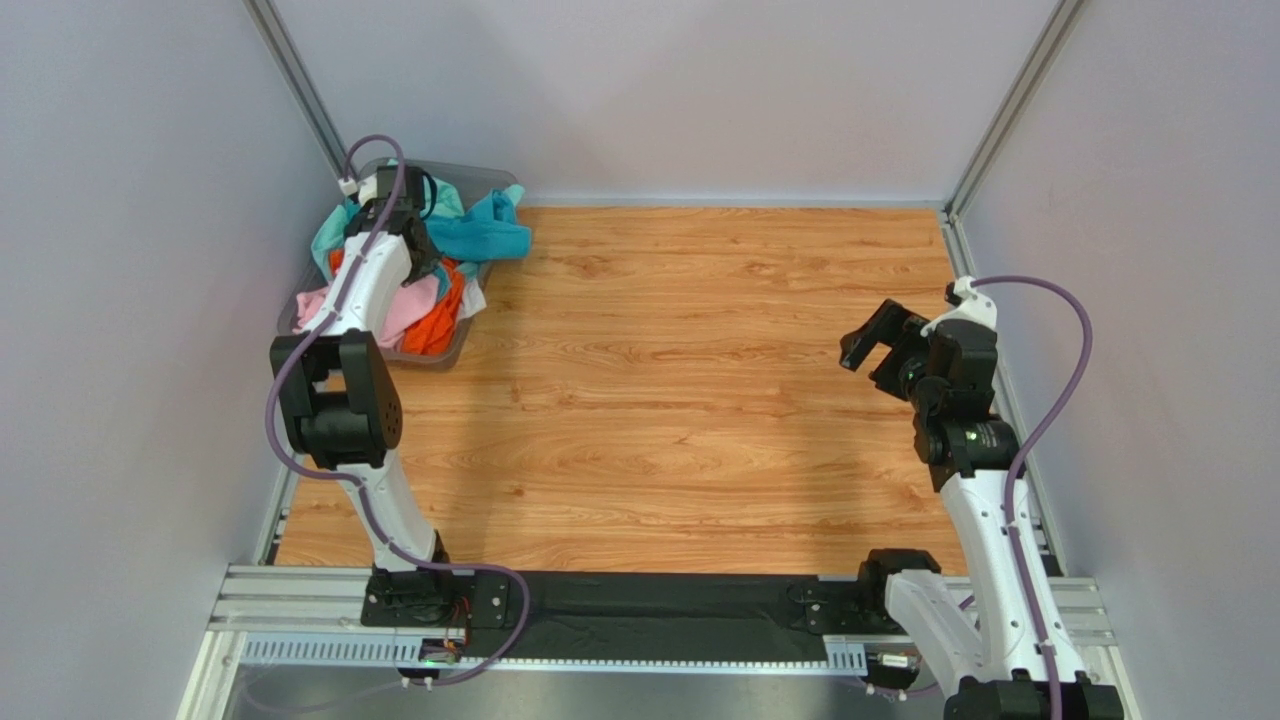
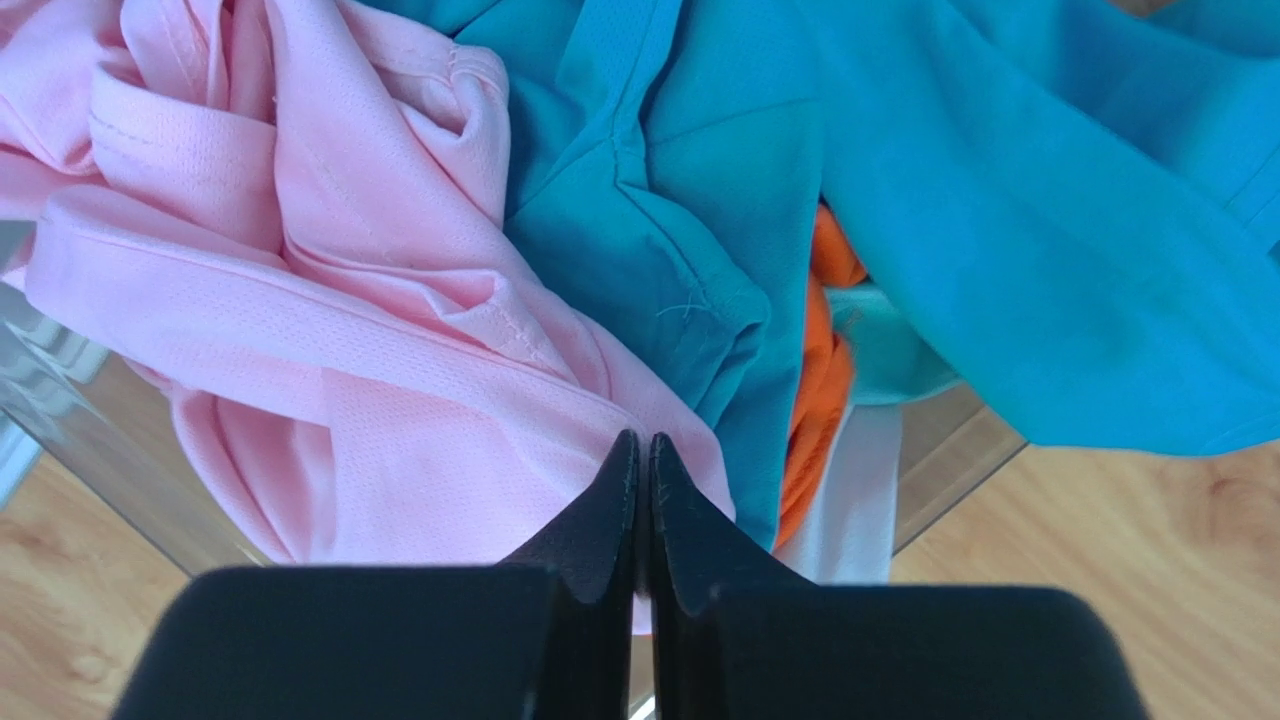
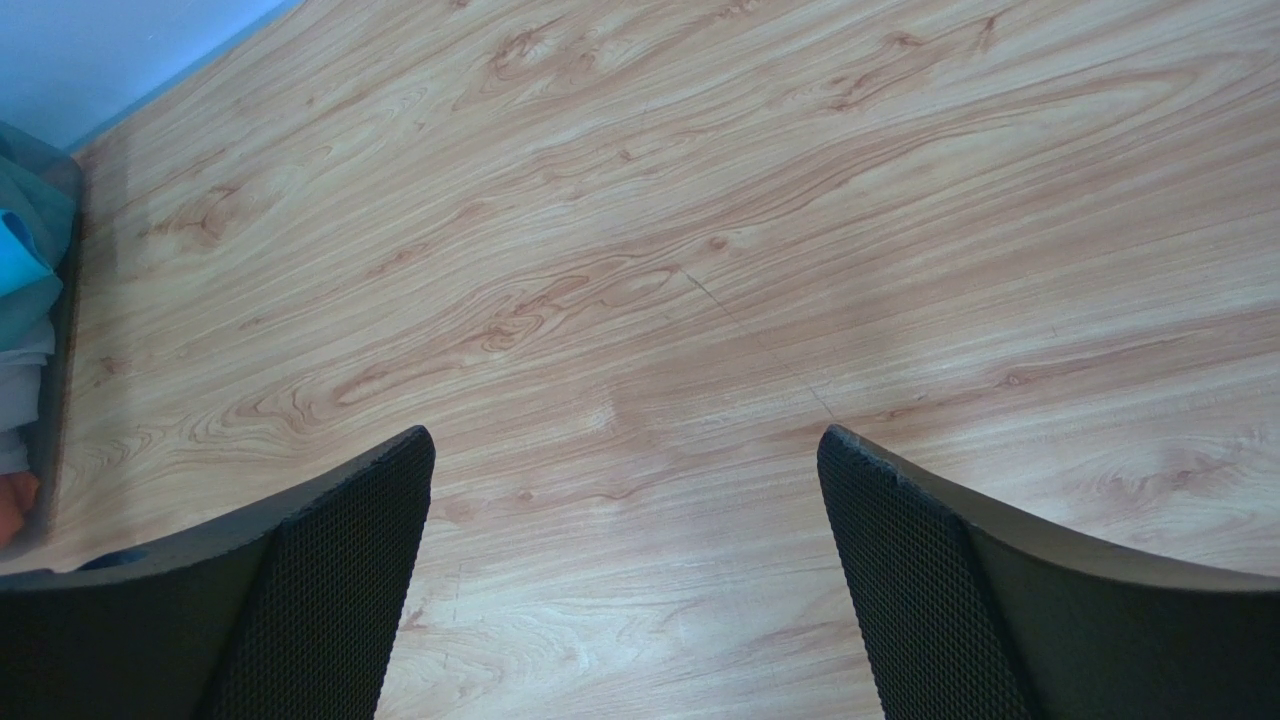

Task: Fold and stack the t-shirts
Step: Grab the tshirt from the pile

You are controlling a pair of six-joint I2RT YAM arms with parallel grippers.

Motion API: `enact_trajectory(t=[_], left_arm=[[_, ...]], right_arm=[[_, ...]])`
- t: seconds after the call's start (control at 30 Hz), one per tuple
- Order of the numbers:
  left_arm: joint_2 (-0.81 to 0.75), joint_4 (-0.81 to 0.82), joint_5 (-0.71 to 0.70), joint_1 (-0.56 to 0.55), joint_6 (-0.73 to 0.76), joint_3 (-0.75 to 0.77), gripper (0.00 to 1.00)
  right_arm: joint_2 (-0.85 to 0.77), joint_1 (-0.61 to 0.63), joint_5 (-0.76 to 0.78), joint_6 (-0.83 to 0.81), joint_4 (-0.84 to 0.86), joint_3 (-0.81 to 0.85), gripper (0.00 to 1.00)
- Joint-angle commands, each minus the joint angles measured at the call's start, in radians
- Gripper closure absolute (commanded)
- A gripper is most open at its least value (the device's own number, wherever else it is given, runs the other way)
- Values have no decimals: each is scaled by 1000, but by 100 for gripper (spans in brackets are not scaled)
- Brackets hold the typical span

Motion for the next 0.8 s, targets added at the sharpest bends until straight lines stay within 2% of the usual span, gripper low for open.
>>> enact_trajectory(t=[0.0,0.17,0.47,0.63,0.77], left_arm=[[-65,-16,-19,2,15,-6,100],[-165,-10,-38,2,16,-65,100],[-542,39,-18,2,24,-136,100],[-662,59,8,4,65,-66,100],[-720,58,40,2,107,58,100]], right_arm=[[-9,-4,14,-17,26,-5,0],[-22,-2,14,-16,25,-13,0],[-69,-2,-6,-13,20,-23,0],[-100,-2,-9,-8,20,-28,0],[-117,-2,-12,-11,20,-33,0]])
